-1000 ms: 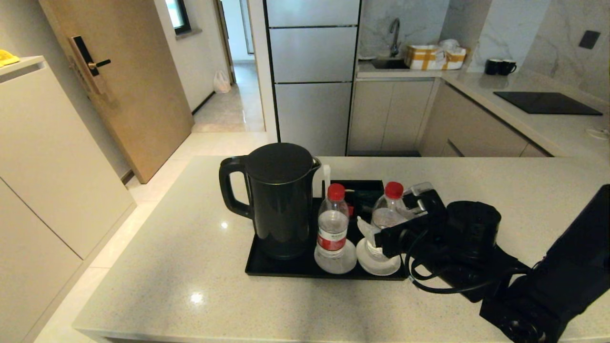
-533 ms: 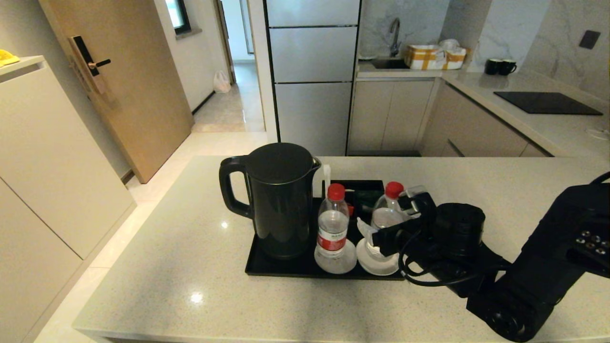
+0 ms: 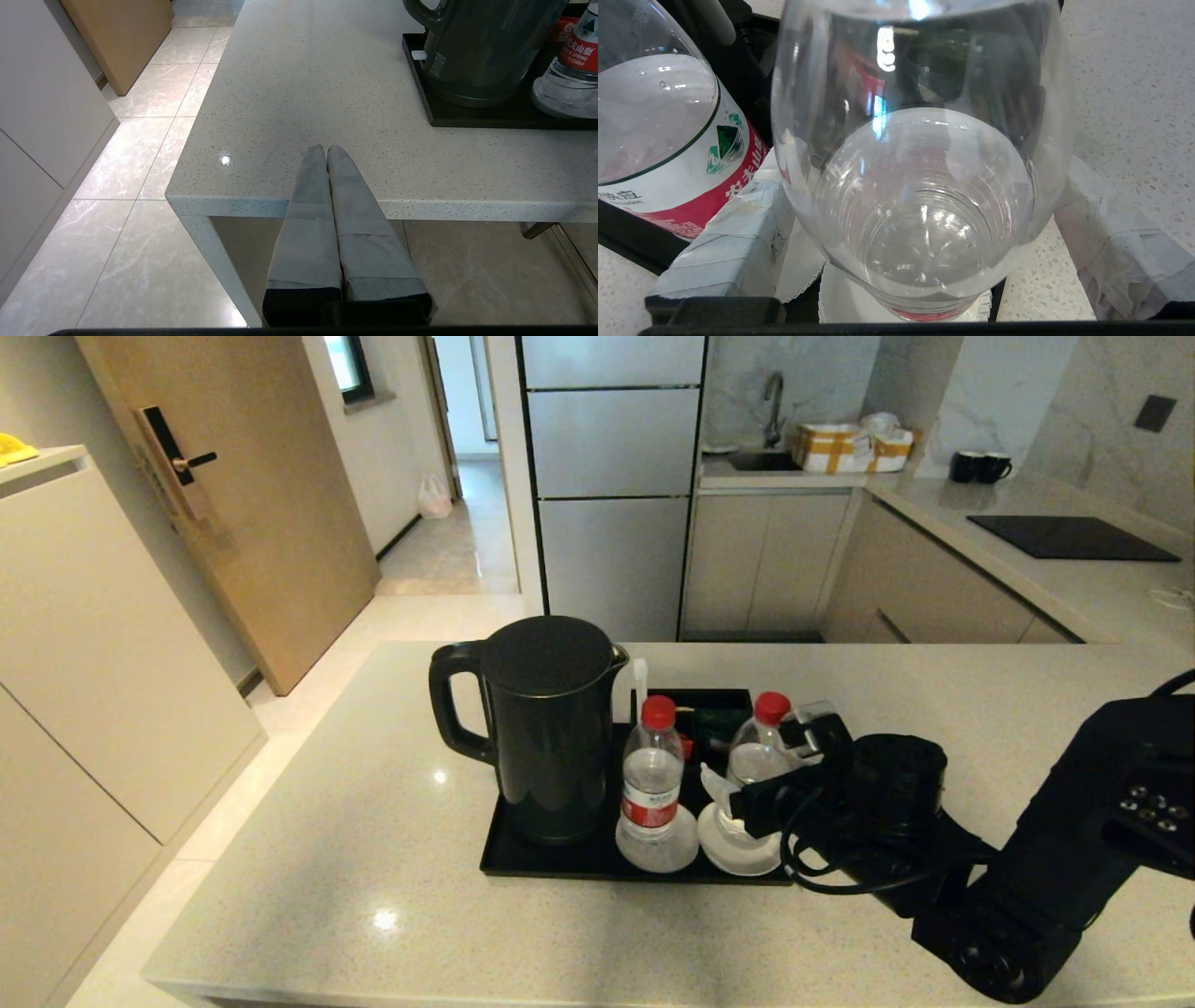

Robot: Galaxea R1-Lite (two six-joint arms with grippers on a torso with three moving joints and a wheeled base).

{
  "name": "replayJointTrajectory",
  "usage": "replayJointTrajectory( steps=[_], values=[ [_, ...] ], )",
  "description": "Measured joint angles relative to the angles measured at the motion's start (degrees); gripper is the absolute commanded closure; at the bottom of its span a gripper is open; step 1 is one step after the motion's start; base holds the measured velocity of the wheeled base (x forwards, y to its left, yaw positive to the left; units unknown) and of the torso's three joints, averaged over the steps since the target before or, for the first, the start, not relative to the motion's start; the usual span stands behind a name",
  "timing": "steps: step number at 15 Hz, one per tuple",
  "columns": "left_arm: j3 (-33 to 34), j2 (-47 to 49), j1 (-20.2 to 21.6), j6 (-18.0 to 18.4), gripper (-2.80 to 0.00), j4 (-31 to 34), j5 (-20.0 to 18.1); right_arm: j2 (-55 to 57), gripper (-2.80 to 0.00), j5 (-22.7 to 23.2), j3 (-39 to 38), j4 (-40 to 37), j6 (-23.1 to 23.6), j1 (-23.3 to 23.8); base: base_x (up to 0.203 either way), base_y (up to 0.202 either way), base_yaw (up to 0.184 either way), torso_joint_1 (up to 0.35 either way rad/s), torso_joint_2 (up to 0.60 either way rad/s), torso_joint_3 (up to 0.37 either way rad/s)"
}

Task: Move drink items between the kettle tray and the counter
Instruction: Pick up the bottled water

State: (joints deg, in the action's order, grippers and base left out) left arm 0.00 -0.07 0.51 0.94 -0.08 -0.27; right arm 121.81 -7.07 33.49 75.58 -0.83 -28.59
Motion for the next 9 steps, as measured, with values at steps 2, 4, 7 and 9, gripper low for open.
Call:
replayJointTrajectory(
  steps=[2, 4, 7, 9],
  values=[
    [0.0, 0.0, 0.1, 0.0, 0.0, 0.0, 0.0, 0.0, -2.8, 0.0, 0.1, -0.1, 0.0, 0.0, 0.0, 0.0, 0.0, 0.0, 0.0, 0.0],
    [0.0, 0.0, 0.0, 0.0, 0.0, 0.0, 0.0, 0.1, 0.0, -0.2, 0.1, -0.3, -0.1, 0.1, 0.0, 0.0, 0.0, 0.0, 0.0, 0.0],
    [0.0, 0.0, 0.0, 0.0, 0.0, 0.0, 0.0, 0.1, 0.0, -0.2, 0.2, -0.3, -0.3, 0.1, 0.0, 0.0, 0.0, 0.0, 0.0, 0.0],
    [0.0, 0.0, 0.0, 0.0, 0.0, 0.0, 0.0, 0.0, 0.0, -0.2, 0.2, -0.3, -0.4, 0.2, 0.0, 0.0, 0.0, 0.0, 0.0, 0.0]
  ],
)
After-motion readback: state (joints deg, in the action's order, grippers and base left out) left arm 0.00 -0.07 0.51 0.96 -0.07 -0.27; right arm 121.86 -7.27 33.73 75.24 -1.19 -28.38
